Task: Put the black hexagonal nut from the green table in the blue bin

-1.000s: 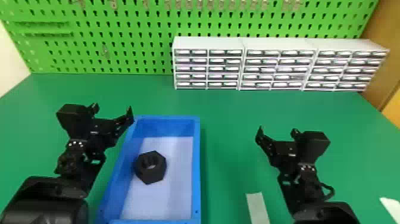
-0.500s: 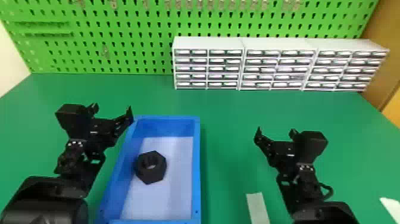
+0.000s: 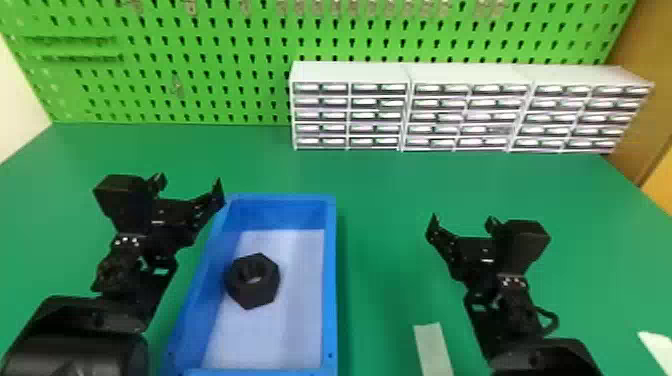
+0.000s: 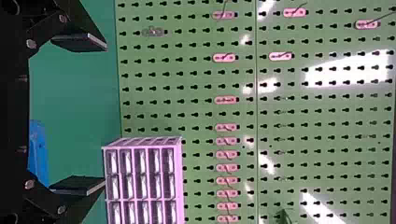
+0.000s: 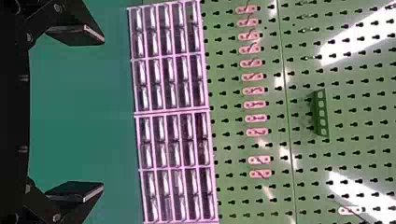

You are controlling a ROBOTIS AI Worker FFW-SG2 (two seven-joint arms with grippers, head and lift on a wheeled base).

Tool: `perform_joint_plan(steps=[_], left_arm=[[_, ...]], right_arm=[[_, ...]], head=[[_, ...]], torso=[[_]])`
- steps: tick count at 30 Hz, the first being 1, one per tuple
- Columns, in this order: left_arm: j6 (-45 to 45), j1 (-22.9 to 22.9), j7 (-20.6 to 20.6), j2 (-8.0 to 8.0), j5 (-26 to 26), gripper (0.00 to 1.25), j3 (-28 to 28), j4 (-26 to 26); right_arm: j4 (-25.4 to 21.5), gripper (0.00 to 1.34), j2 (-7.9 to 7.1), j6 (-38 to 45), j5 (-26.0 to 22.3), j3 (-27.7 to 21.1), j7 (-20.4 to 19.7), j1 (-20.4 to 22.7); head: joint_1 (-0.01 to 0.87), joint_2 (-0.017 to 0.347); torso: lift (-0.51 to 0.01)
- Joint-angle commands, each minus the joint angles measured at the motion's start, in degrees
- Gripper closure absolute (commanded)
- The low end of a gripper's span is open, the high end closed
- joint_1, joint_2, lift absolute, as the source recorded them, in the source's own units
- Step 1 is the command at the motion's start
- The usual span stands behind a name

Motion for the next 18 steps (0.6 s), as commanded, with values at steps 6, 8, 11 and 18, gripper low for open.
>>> perform_joint_plan(steps=[6,8,11,18], left_arm=[[0.0,0.0,0.0,0.02,0.2,0.25,0.0,0.0],[0.0,0.0,0.0,0.02,0.2,0.25,0.0,0.0],[0.0,0.0,0.0,0.02,0.2,0.25,0.0,0.0],[0.1,0.0,0.0,0.02,0.2,0.25,0.0,0.0]], right_arm=[[0.0,0.19,0.02,-0.2,0.4,0.1,0.0,0.0],[0.0,0.19,-0.07,-0.3,0.4,0.1,0.0,-0.1],[0.0,0.19,-0.07,-0.3,0.4,0.1,0.0,-0.1],[0.0,0.19,-0.25,-0.3,0.4,0.1,0.0,0.0]], head=[[0.686,0.052],[0.686,0.052],[0.686,0.052],[0.686,0.052]], torso=[[-0.097],[-0.097],[-0.097],[-0.097]])
